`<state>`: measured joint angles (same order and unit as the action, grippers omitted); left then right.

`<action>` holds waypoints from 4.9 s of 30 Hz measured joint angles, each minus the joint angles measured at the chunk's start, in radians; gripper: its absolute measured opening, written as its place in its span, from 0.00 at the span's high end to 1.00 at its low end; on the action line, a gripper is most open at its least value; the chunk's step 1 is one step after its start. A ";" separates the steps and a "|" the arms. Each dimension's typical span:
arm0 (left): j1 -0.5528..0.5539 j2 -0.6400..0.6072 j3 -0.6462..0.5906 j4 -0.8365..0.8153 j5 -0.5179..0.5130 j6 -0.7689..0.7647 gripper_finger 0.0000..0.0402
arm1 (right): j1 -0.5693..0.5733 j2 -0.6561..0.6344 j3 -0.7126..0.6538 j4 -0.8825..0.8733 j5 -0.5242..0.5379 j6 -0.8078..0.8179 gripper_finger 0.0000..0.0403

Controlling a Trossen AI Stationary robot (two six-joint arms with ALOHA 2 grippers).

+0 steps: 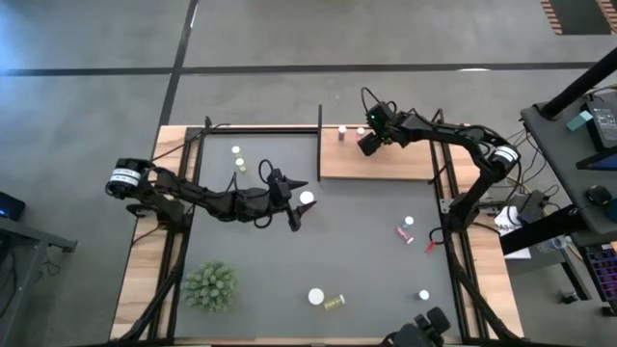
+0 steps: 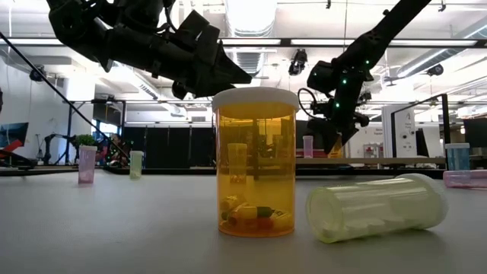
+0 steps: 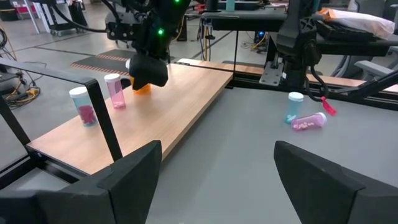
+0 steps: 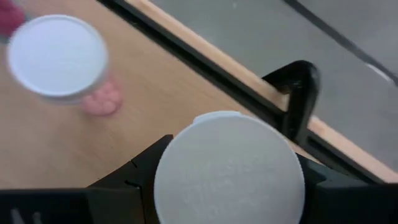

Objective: Pick and place medicine bottles onto shelf by color
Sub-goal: Put the top right orange pill bottle on the shelf, then put the top blue pill bottle on the shelf aligned with the other blue pill bottle

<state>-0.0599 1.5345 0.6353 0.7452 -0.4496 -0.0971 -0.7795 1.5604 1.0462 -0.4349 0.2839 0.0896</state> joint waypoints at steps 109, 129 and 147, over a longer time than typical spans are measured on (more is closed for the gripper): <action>-0.064 -0.185 -0.001 -0.319 0.005 -0.027 0.27 | 0.854 -0.427 -0.124 -0.700 -0.164 0.786 0.41; -0.064 -0.187 0.000 -0.311 0.004 -0.020 0.27 | 1.147 -0.427 -0.123 -0.767 -0.163 1.209 0.41; -0.064 -0.187 0.007 -0.301 0.004 -0.018 0.27 | 1.213 -0.428 -0.166 -0.797 -0.053 1.244 0.41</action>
<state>-0.1238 1.3476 0.6423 0.4440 -0.4458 -0.1154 0.4339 1.1324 0.8801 -1.2314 0.2304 1.3336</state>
